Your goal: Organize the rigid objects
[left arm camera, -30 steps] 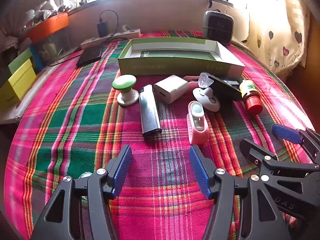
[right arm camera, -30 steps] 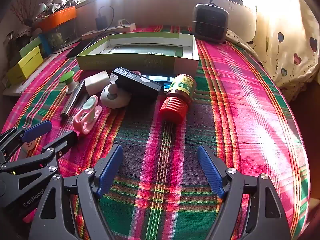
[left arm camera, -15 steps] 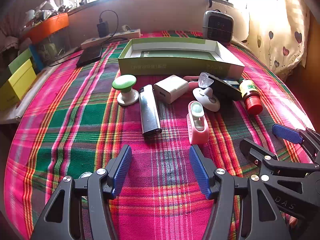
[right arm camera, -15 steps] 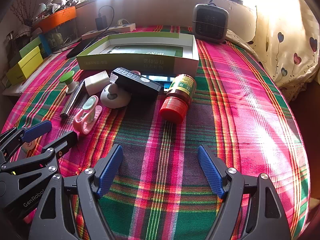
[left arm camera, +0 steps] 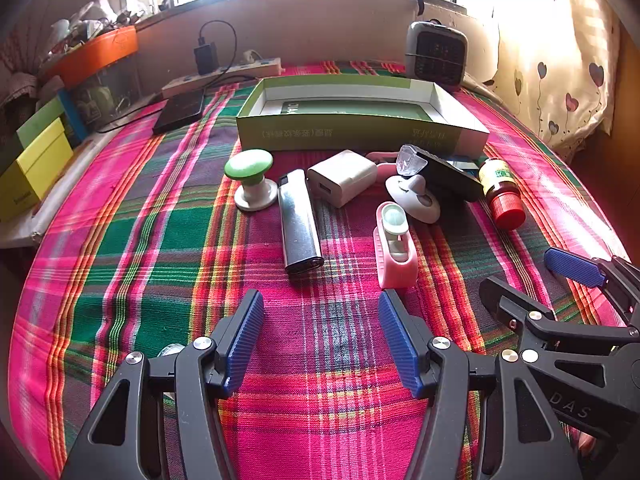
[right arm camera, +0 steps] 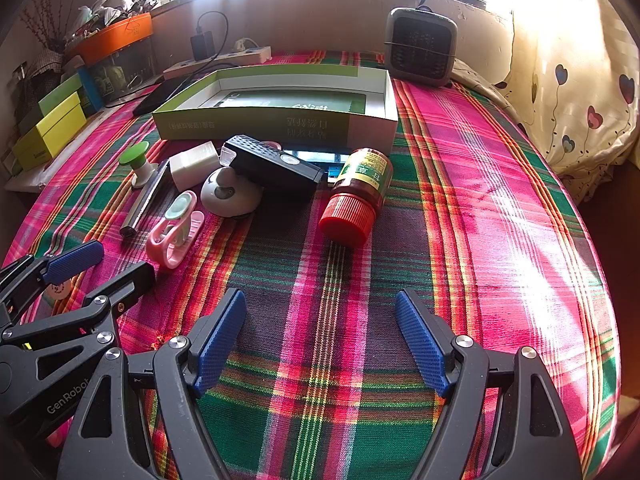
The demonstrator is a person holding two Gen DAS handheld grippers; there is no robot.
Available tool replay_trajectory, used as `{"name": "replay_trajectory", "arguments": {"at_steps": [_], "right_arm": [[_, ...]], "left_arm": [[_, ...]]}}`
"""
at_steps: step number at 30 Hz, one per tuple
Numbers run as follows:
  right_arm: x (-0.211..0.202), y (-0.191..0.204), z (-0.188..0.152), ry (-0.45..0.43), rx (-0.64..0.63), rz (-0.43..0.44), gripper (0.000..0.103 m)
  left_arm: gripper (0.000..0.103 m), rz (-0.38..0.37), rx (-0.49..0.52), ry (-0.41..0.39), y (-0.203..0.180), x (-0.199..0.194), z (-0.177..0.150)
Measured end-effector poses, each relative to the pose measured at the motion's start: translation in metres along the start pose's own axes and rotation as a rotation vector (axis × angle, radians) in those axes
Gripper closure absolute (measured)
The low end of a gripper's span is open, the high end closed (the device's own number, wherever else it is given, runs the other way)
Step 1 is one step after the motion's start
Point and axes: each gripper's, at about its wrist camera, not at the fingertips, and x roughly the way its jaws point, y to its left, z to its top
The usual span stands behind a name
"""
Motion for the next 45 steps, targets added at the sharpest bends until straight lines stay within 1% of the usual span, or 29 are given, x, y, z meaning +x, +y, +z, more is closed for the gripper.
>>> {"name": "replay_trajectory", "arguments": {"at_steps": [6,8,13,18,22,25,28,30,35,42,45], "right_arm": [[0.0,0.0,0.0,0.0,0.0,0.0,0.026],[0.0,0.001,0.001,0.0,0.0,0.0,0.026],[0.0,0.002,0.003,-0.003,-0.004,0.023,0.026],[-0.005,-0.013,-0.002,-0.011,0.028,0.061,0.026],[-0.002,-0.016,0.003,-0.005,0.034,0.039,0.026],[-0.003,-0.02,0.005,-0.011,0.042,0.042,0.026],[0.0,-0.024,0.009,-0.004,0.043,0.029,0.026],[0.001,-0.027,0.012,-0.01,0.051,0.031,0.026],[0.003,-0.034,0.019,-0.013,0.074,0.035,0.026],[0.007,-0.037,0.029,-0.023,0.078,0.028,0.026],[0.009,-0.038,0.033,-0.026,0.074,0.019,0.026]], "left_arm": [[0.043,0.0,0.001,0.0,0.0,0.0,0.0],[0.043,-0.001,0.019,0.001,-0.001,0.0,0.0],[0.043,-0.045,0.037,0.01,0.007,-0.003,-0.001],[0.043,-0.055,0.009,-0.049,0.026,-0.02,-0.002],[0.043,-0.043,-0.009,-0.065,0.038,-0.032,0.0],[0.043,-0.065,-0.039,-0.083,0.05,-0.041,-0.001],[0.043,-0.046,-0.062,-0.078,0.061,-0.043,-0.004],[0.043,-0.055,-0.075,-0.082,0.066,-0.044,-0.006],[0.044,-0.07,-0.058,-0.026,0.071,-0.037,-0.015],[0.043,-0.038,-0.059,0.005,0.074,-0.032,-0.024],[0.044,-0.047,-0.065,0.004,0.076,-0.031,-0.025]]}}
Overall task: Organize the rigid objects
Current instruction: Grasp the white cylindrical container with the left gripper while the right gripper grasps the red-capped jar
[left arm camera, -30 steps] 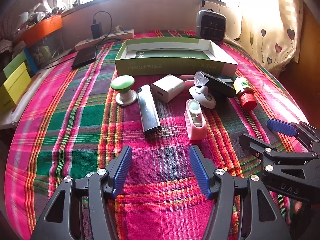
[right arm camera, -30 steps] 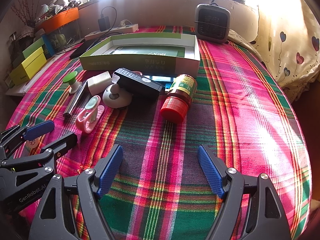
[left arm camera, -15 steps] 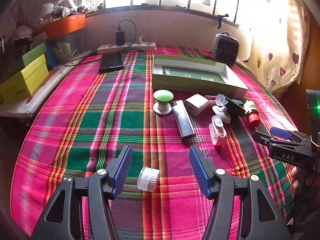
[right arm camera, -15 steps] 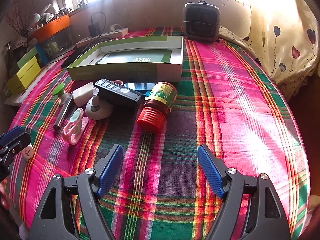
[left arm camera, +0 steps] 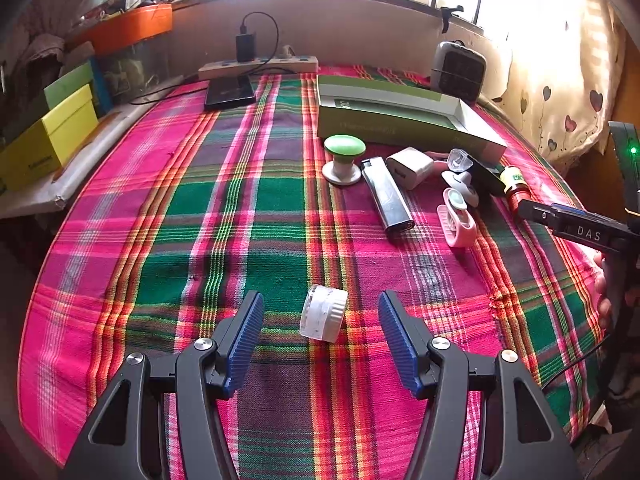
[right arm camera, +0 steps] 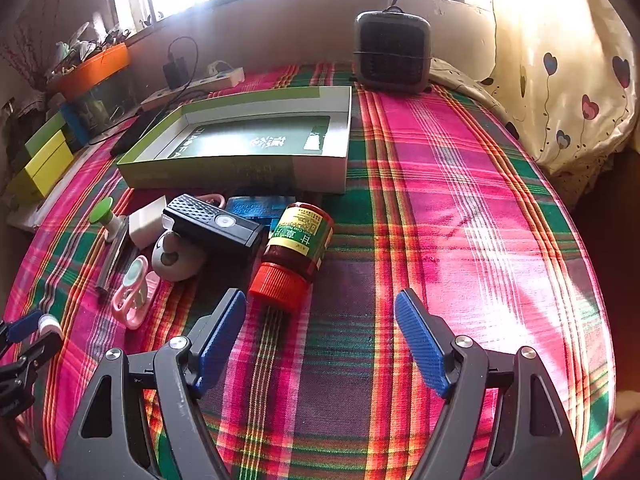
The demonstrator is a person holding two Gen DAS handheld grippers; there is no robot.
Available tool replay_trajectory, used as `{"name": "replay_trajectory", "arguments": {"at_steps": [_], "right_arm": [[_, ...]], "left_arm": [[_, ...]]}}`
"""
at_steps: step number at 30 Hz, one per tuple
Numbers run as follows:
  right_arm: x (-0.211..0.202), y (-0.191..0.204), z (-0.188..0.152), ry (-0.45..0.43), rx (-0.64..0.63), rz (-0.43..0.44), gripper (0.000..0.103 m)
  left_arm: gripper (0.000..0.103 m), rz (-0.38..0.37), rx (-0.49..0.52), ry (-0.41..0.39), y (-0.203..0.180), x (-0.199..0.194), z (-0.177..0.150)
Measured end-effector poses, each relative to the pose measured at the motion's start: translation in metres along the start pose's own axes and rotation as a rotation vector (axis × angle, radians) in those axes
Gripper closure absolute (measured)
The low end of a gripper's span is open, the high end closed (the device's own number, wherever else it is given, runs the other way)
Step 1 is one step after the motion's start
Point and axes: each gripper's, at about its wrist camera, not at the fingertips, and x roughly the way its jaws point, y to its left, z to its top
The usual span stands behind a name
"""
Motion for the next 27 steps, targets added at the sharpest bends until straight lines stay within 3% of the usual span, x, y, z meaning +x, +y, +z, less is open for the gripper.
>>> {"name": "replay_trajectory", "arguments": {"at_steps": [16,20,24,27], "right_arm": [[0.009,0.001,0.014,0.006,0.039,0.043,0.026],[0.014,0.001,0.02,0.004,0.043,0.024,0.026],[0.019,0.0,0.023,0.007,0.05,0.022,0.026],[0.021,-0.001,0.023,0.01,0.053,0.038,0.033]], "left_arm": [[0.048,-0.012,-0.03,0.018,0.005,0.006,0.002],[0.06,-0.005,-0.042,0.016,0.009,0.006,0.002],[0.061,-0.011,-0.049,0.013,0.013,0.007,0.003],[0.066,-0.017,-0.048,0.011,0.013,0.007,0.003]]}}
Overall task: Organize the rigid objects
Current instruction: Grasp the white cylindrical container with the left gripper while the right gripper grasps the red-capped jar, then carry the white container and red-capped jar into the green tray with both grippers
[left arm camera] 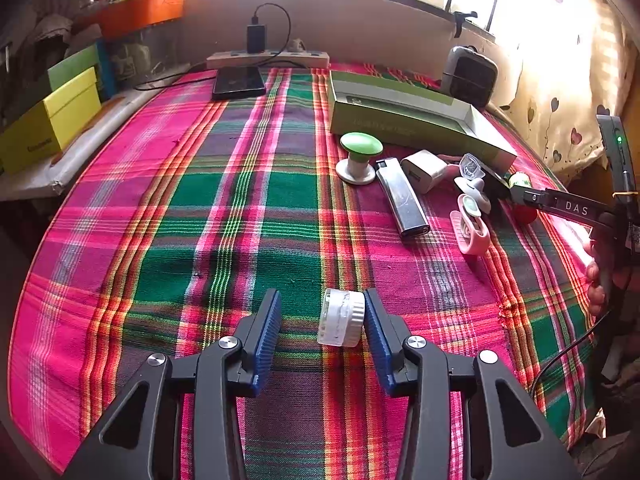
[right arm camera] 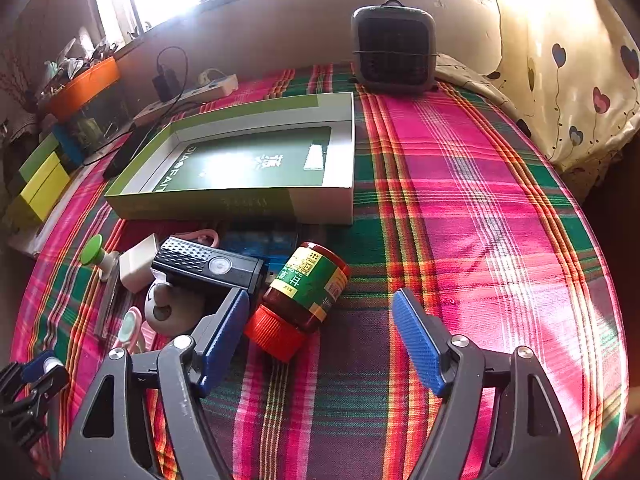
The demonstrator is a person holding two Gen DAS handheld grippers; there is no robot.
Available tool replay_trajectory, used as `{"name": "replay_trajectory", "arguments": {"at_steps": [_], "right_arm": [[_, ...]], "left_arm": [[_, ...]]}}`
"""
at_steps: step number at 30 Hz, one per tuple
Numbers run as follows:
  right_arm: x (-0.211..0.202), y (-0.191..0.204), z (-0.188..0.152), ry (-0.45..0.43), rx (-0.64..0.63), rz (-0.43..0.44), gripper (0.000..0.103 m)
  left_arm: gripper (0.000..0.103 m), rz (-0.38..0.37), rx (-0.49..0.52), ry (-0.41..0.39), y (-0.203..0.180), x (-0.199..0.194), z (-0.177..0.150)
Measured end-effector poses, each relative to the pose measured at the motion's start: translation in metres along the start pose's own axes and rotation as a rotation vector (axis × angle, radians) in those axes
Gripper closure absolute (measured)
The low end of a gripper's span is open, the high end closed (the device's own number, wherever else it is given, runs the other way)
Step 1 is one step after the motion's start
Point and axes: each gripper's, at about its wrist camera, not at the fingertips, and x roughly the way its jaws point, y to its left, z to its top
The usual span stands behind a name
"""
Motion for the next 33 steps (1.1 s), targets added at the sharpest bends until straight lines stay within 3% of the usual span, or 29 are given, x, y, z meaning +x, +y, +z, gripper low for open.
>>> {"name": "replay_trajectory", "arguments": {"at_steps": [9,10,11,23,33], "right_arm": [[0.005,-0.003,0.0,0.006,0.002,-0.012,0.059],[0.004,-0.003,0.0,0.004,0.0,-0.013,0.069],[0.004,-0.003,0.0,0.005,0.0,-0.015,0.07],[-0.01,0.0,-0.002,-0.021,-0.016,-0.005,0.07],[-0.028,0.002,0.006,-0.055,-0.015,0.019,0.07]], "left_arm": [[0.08,-0.013,0.003,0.001,-0.003,0.001,0.001],[0.081,-0.012,0.005,0.001,-0.004,0.002,0.001],[0.082,-0.014,0.006,0.002,-0.004,0.002,0.002],[0.085,-0.031,0.022,-0.005,-0.006,0.004,0.013],[0.085,-0.056,0.064,-0.031,-0.02,0.008,0.043]]}}
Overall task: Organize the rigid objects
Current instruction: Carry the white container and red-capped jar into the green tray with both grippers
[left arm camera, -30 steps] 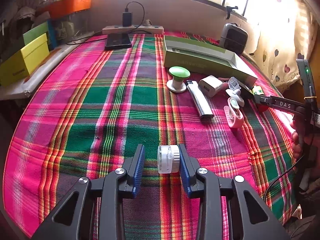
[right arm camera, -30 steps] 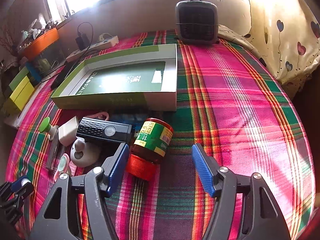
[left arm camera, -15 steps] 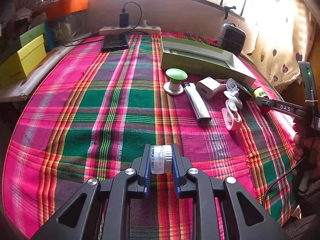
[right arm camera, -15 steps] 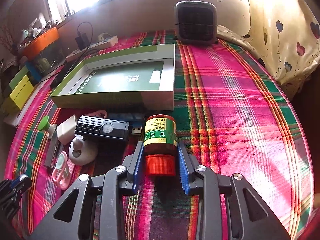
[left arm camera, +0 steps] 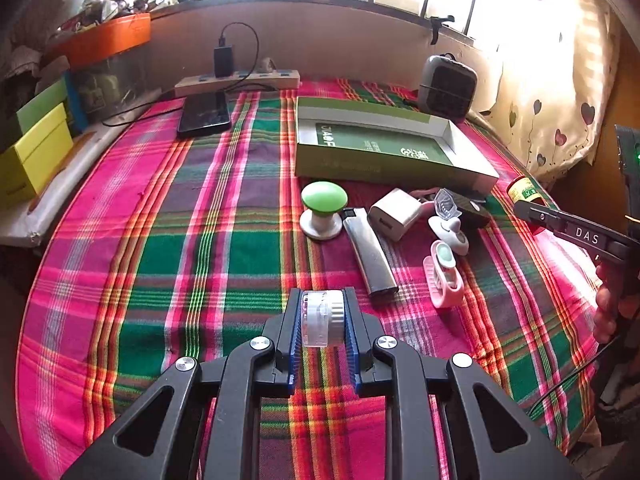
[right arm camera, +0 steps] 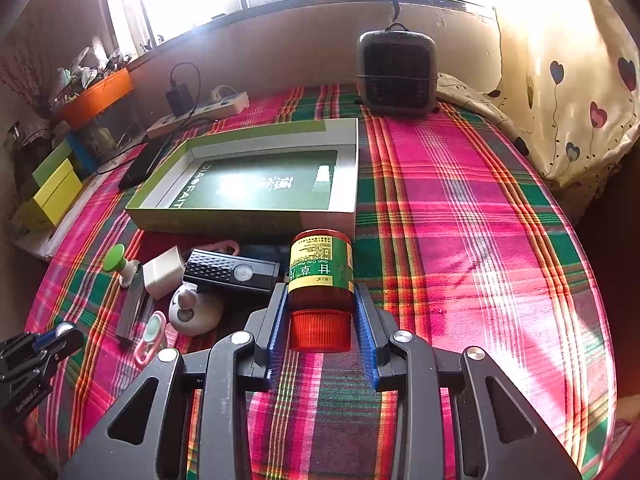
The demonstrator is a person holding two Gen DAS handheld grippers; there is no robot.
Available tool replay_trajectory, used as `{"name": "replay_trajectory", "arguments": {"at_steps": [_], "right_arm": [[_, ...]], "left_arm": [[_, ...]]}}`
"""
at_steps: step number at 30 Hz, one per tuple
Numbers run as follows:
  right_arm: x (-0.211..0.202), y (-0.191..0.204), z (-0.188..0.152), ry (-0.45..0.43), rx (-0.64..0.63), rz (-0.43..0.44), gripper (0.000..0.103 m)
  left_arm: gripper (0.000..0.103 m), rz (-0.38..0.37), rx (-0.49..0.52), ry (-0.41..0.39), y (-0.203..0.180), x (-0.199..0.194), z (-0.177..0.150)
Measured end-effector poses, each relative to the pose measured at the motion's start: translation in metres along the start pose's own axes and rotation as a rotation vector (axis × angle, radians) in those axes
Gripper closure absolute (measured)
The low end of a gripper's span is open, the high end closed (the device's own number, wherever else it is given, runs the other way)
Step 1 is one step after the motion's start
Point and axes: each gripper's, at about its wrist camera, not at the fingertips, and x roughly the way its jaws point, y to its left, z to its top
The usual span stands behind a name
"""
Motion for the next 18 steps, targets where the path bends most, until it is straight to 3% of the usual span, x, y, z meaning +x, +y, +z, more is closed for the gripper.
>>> {"name": "replay_trajectory", "arguments": {"at_steps": [18], "right_arm": [[-0.004,0.008,0.043,-0.05,-0.01,0.003,0.07]], "left_arm": [[0.085,-0.077,0.058,-0.037,-0.02,0.03,0.081]]}}
